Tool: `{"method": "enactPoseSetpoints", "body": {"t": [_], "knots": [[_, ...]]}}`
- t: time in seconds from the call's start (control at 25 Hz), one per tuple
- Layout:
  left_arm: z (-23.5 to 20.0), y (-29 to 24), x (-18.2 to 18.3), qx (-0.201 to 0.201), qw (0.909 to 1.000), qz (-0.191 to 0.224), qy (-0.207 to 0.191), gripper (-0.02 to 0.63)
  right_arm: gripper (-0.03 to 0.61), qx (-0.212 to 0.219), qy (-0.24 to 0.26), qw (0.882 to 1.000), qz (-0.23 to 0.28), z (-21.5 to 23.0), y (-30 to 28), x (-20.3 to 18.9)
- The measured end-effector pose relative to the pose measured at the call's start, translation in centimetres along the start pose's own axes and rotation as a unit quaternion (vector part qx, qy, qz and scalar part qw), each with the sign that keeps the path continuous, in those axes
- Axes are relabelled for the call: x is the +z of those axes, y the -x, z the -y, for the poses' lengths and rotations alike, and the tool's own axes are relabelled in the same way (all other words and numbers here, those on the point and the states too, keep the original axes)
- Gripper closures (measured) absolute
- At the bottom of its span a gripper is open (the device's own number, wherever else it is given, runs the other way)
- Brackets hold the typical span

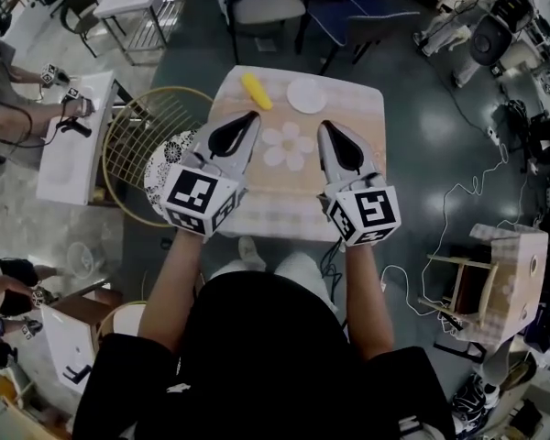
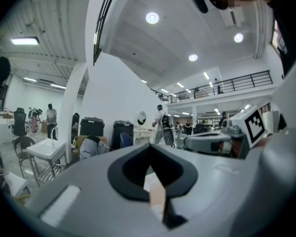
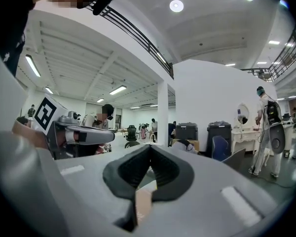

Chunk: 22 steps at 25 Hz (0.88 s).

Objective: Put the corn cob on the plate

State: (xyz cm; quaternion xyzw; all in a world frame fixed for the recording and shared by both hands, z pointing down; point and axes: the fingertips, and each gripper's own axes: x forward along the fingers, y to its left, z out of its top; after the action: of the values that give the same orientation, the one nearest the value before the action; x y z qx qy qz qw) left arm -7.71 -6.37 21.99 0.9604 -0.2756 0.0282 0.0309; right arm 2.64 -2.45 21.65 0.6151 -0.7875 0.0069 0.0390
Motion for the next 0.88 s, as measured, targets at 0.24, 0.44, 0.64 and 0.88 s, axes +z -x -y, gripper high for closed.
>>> {"method": "enactPoseSetpoints", "body": {"t": [0.24, 0.44, 0.64, 0.88], "knots": [[-1.7, 0.1, -0.6, 0.002, 0.9999, 0.001, 0.013, 0.611, 0.577, -0.006, 0.007, 1.0, -0.013, -0.2, -0.9, -0.3], [-2.6, -0.2, -1.1, 0.007, 0.9998, -0.003, 0.019, 0.611, 0.577, -0.004, 0.011, 1.0, -0.017, 0.1, -1.9, -0.4], [-3.2, -0.9, -1.9, 0.014, 0.9996, -0.014, 0.02, 0.611, 0.577, 0.006, 0.007, 1.0, -0.022, 0.7, -3.0, -1.2], [-4.6, -3.1, -4.2, 0.021, 0.9987, -0.04, 0.023, 0.611, 0.577, 0.015, -0.005, 0.999, -0.035, 2.3, -5.2, -3.4]]}}
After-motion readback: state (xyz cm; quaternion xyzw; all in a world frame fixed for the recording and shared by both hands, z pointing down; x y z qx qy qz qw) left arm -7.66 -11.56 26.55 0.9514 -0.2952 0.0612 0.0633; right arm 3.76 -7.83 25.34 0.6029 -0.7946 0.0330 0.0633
